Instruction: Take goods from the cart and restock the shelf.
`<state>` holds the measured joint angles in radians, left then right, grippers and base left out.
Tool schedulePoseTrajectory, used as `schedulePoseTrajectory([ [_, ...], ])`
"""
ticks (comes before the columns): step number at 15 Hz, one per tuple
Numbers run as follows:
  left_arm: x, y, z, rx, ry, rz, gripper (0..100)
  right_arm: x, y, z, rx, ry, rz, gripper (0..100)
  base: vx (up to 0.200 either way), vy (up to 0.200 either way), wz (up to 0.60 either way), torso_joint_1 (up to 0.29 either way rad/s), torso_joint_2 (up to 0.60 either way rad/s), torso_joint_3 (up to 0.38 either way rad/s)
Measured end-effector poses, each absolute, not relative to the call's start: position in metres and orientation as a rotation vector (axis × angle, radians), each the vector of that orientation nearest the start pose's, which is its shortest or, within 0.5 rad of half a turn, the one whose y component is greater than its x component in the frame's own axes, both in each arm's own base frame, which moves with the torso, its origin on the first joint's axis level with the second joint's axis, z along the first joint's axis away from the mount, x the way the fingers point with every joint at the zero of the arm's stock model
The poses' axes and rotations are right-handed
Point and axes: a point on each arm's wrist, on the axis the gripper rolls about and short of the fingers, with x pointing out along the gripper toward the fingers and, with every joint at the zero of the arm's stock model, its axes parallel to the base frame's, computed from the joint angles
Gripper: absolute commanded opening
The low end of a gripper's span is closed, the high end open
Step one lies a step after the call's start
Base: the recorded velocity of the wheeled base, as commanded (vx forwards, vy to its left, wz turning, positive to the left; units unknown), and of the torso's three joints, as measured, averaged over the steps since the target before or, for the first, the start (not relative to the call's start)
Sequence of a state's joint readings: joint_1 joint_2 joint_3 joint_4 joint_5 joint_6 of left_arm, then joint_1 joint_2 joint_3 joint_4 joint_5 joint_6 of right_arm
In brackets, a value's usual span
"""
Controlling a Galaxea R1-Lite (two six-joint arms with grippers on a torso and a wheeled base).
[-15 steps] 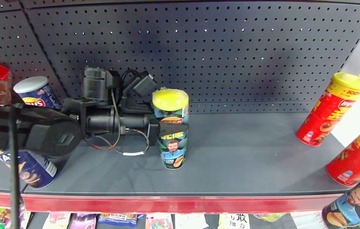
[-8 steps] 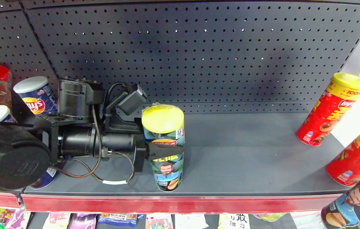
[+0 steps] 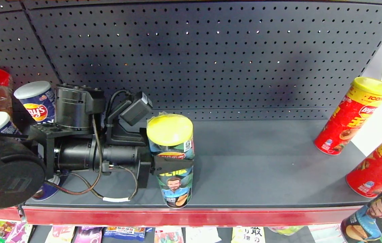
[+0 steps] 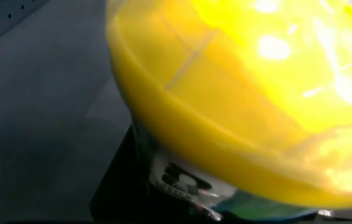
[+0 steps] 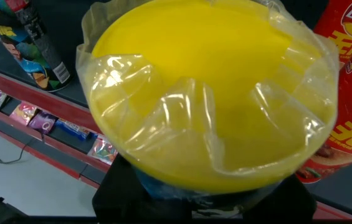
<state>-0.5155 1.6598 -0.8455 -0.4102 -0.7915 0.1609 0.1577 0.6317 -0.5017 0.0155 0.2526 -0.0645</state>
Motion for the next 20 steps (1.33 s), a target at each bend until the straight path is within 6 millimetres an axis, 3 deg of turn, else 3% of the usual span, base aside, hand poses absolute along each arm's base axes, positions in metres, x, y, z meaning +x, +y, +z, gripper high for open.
schedulePoseTrajectory([
  [5, 0.239, -0.154, 0.184, 0.075, 0.331, -1.327, 0, 0.040, 0.012, 0.215, -0.056, 0.133, 0.414, 0, 0.000, 0.000, 0.00, 0.000, 0.00, 0.000],
  [6, 0.238, -0.154, 0.183, 0.075, 0.332, -1.328, 100, 0.040, 0.012, 0.215, -0.057, 0.134, 0.414, 0, 0.000, 0.000, 0.00, 0.000, 0.00, 0.000],
  [13, 0.231, -0.149, 0.178, 0.085, 0.351, -1.316, 100, 0.053, 0.016, 0.227, -0.062, 0.140, 0.449, 0, 0.000, 0.000, 0.00, 0.000, 0.00, 0.000],
  [17, 0.221, -0.134, 0.179, 0.093, 0.340, -1.283, 100, 0.087, 0.030, 0.249, -0.070, 0.169, 0.548, 0, 0.000, 0.000, 0.00, 0.000, 0.00, 0.000],
  [20, 0.209, -0.123, 0.180, 0.091, 0.333, -1.266, 100, 0.124, 0.047, 0.262, -0.074, 0.170, 0.601, 0, 0.000, 0.000, 0.00, 0.000, 0.00, 0.000],
])
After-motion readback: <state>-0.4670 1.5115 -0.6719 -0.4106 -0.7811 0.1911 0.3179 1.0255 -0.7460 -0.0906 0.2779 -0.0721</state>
